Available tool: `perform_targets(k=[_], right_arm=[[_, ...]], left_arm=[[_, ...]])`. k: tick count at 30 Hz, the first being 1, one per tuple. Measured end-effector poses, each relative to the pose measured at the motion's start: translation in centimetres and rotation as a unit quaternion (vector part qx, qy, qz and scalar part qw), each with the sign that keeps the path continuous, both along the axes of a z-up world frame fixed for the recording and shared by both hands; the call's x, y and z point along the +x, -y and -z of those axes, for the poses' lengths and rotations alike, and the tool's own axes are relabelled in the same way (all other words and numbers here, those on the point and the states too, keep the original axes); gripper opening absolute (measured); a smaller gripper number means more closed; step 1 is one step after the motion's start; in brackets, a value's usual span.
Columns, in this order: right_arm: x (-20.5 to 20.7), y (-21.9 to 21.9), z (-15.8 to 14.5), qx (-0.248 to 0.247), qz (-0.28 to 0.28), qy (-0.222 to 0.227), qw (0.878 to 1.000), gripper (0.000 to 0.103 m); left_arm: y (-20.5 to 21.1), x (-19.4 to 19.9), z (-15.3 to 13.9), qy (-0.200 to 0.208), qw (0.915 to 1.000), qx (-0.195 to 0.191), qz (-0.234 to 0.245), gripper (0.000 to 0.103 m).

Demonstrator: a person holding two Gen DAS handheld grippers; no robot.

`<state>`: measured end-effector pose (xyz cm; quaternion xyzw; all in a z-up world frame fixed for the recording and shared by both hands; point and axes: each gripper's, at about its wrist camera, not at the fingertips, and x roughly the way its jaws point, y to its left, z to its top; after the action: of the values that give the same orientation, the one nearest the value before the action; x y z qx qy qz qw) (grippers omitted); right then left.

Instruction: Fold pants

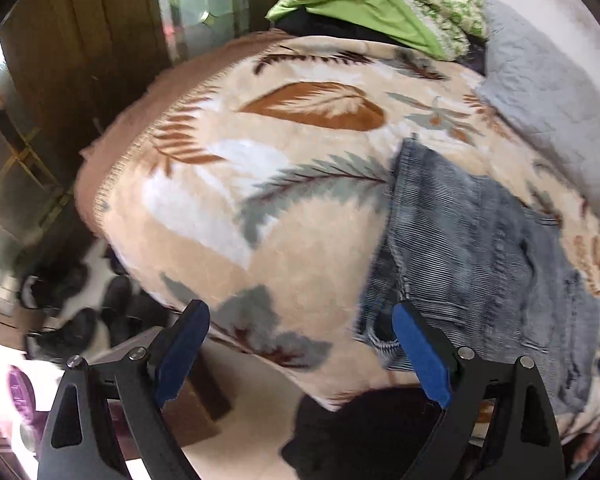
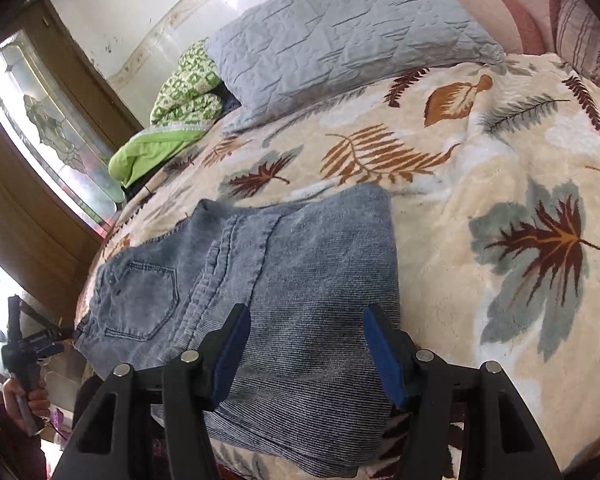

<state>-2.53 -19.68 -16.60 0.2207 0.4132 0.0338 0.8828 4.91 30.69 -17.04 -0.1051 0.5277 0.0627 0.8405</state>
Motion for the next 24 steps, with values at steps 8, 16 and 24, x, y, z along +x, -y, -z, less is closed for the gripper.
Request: perform_targets(k=[8,16,24], right_arm=[[0.1,-0.1,0.5,0.005,-0.005,-0.009,1.000,0.062],[0.3,-0.5,0.8,0.003,-0.011,-0.017,1.000,0.062],[0.3,-0.9,1.0,-0.003,-0.013,-0.022,1.000,0.062]], left_arm=[[0.4,-0.3,1.7,0.000,0.9981,-0.061,-0.004,0.093],[0.5,-0.1,3.3,-0.020,0.9882,-0.151,0.007,0.093],[1.1,1.4,5.4,-0.033,0.9795,-0.199,-0.002,0.095]])
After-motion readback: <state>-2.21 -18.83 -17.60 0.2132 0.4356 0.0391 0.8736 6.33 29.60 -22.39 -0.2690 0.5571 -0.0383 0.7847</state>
